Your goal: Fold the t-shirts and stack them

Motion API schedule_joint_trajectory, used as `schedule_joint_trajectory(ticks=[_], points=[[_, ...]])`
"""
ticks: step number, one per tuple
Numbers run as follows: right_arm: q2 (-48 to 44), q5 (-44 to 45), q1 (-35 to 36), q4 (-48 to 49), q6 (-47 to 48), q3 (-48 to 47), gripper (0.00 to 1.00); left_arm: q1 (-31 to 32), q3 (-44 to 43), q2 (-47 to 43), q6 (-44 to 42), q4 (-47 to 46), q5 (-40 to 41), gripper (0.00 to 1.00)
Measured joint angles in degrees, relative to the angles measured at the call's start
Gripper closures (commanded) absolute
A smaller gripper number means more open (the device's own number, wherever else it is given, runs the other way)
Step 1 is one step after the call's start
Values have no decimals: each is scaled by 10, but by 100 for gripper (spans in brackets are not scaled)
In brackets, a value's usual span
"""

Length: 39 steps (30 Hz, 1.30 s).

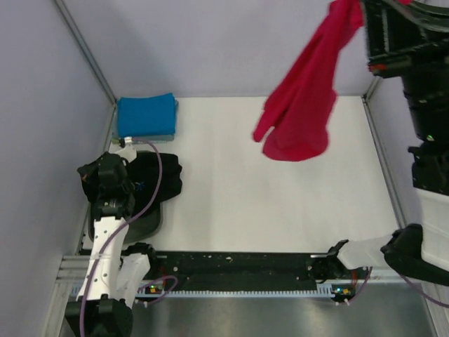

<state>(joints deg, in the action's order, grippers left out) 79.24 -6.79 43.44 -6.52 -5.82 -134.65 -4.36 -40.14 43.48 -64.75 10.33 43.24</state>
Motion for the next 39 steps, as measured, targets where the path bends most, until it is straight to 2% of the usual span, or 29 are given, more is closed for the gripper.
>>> schedule_joint_trajectory(ticks=[5, 9, 10, 12, 13, 16, 17, 24, 27, 32, 35, 39], points=[[-129, 104, -1, 41, 100, 173, 100, -41, 51, 46, -23, -72, 0, 100], [-158, 143, -2, 26, 136, 335, 100, -95, 49, 103, -34, -117, 10, 100], [-153, 144, -2, 17, 138, 360, 100, -110, 44, 113, -33, -118, 12, 90], [-134, 138, -3, -11, 139, 406, 100, -132, 32, 128, -26, -113, 12, 53], [-120, 129, -3, -28, 138, 422, 100, -138, 26, 131, -22, -105, 11, 39], [-92, 95, -4, -75, 130, 439, 100, -143, 8, 128, 13, -60, -7, 20], [-87, 80, -4, -84, 124, 439, 100, -143, -3, 127, 31, -32, -19, 3], [-112, 7, -5, -79, 85, 467, 100, -132, -103, 116, 146, 132, -93, 1], [-130, 13, -5, -74, 80, 508, 100, -102, -147, 99, 188, 197, -142, 1], [-132, 48, -23, -86, 70, 568, 100, -45, -213, 60, 248, 285, -267, 2], [-123, 62, -66, -109, 59, 581, 100, -1, -229, 39, 276, 315, -318, 2], [-63, 61, -204, -125, 42, 569, 100, 50, -235, 36, 306, 344, -373, 2]])
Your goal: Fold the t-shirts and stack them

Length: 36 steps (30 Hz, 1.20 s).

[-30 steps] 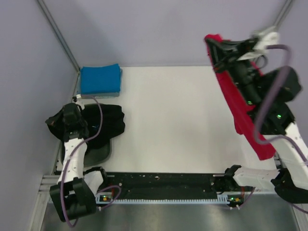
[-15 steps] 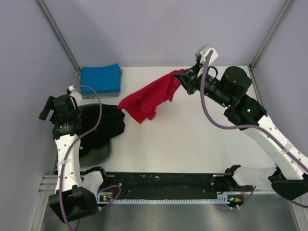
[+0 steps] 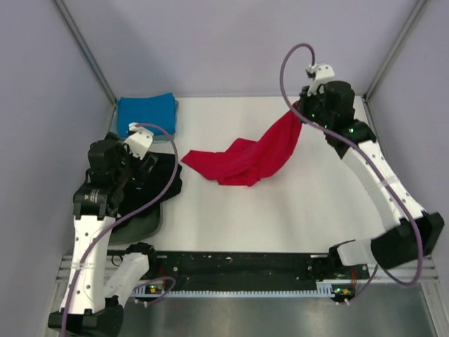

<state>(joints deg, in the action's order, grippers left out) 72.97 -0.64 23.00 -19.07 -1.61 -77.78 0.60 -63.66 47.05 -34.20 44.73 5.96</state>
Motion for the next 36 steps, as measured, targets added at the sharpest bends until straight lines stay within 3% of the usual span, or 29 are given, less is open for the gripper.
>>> schedule_joint_trajectory(ticks=[1, 3, 4, 7, 10, 15, 20, 23, 25, 27, 33, 36], points=[[24, 1, -29, -7, -5, -12, 92, 10, 0, 2, 6, 5, -13, 2], [101, -8, -92, -28, -18, -64, 46, 31, -1, 10, 17, 12, -38, 2], [139, -11, -113, -39, -27, -95, 32, 40, -1, 13, 21, 16, -48, 2], [244, -10, -152, -81, -39, -194, 1, 66, -1, 28, 31, 25, -85, 1], [305, -16, -156, -121, -53, -254, 1, 76, -1, 39, 38, 25, -124, 2], [279, -35, -115, -142, -45, -197, 2, 77, -1, 78, 59, 12, -135, 1], [223, -66, 77, -120, 54, -55, 12, 73, -4, 127, 84, 7, -111, 1], [233, -94, 197, -119, 109, -16, 24, 66, 2, 118, 95, -2, -100, 1], [250, -99, 241, -120, 132, -14, 30, 57, 13, 99, 103, -9, -94, 1], [278, -84, 259, -116, 150, -17, 37, 45, 24, 82, 106, -10, -88, 1], [363, -28, 254, -108, 170, -45, 40, 17, 55, 52, 115, -9, -74, 1], [400, -13, 252, -107, 177, -48, 50, 9, 56, 48, 116, -10, -73, 1]])
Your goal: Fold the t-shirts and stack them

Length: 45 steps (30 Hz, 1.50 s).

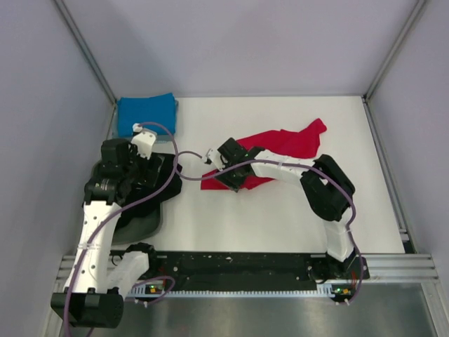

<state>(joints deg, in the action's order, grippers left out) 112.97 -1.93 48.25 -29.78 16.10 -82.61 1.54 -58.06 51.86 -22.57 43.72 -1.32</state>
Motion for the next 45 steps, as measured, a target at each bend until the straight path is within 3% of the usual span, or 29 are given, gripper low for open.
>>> schedule_joint_trajectory(ticks=[2, 6, 12, 20, 23, 26, 29, 33, 37, 41, 45], points=[[16, 8, 0, -2, 4, 0, 63, -5, 0, 0, 0, 0, 3, 1], [22, 27, 0, -1, 5, 0, 100, -9, 0, 0, 0, 0, 6, 1], [-40, 28, 0, -5, -17, 20, 100, -10, 0, 3, -2, 0, -18, 2], [-327, -16, -19, -16, -76, 43, 100, 3, -5, 37, -27, 7, -136, 2], [-429, -61, -78, -12, -121, 62, 100, 39, -24, 76, -40, 14, -163, 3], [-532, -101, -189, -8, -180, 125, 100, 120, -28, 106, -52, 9, -177, 2], [-603, -111, -254, -16, -219, 193, 100, 210, -24, 137, -74, -7, -169, 2], [-653, -125, -294, -36, -251, 259, 100, 322, 9, 196, -112, -52, -138, 10], [-670, -129, -353, -46, -281, 288, 100, 346, 10, 276, -122, -72, -138, 29], [-668, -135, -402, -46, -308, 294, 100, 370, 9, 334, -124, -92, -129, 23], [-655, -146, -414, -45, -313, 294, 100, 417, 26, 353, -118, -114, -115, 27]])
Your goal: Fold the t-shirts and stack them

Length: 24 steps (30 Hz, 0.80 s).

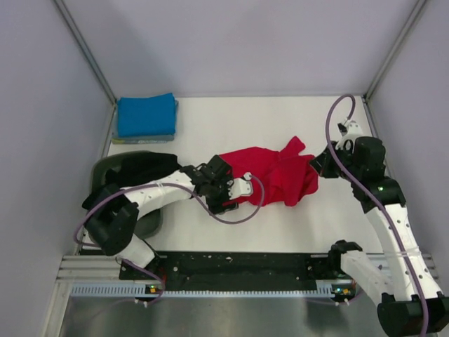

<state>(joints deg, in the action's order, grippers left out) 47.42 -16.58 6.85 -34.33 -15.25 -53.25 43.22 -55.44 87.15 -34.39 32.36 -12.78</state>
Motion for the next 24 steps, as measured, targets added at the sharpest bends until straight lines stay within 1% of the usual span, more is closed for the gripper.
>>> schedule_joint_trajectory(ticks=[1, 2, 3, 4, 5, 6, 10, 15, 18, 22, 24], points=[[3, -1, -2, 0, 0, 0, 100, 7, 1, 7, 2, -3, 3, 33], [5, -3, -4, 0, 0, 0, 100, 13, 1, 19, 7, -7, 8, 43], [9, -7, -9, 0, 0, -1, 100, 16, 0, 34, 14, -14, 18, 56], [11, -9, -14, -1, 0, -3, 100, 16, -3, 53, 20, -18, 34, 67], [14, -12, -21, -2, 0, -6, 100, 15, -8, 73, 25, -22, 52, 81], [17, -13, -27, -3, 0, -11, 100, 15, -15, 93, 25, -29, 75, 100], [20, -17, -43, -10, 0, -43, 100, 13, -40, 112, 35, -48, 129, 100], [21, -25, -68, -15, 1, -104, 100, -5, -47, 96, 33, -33, 181, 100], [26, -26, -83, -26, 6, -151, 100, -43, -89, 48, 29, 10, 200, 100], [40, -26, -86, -42, 16, -242, 100, -115, -201, -52, 24, 49, 210, 100], [41, -25, -87, -47, 20, -286, 100, -137, -246, -110, 16, 62, 219, 100]])
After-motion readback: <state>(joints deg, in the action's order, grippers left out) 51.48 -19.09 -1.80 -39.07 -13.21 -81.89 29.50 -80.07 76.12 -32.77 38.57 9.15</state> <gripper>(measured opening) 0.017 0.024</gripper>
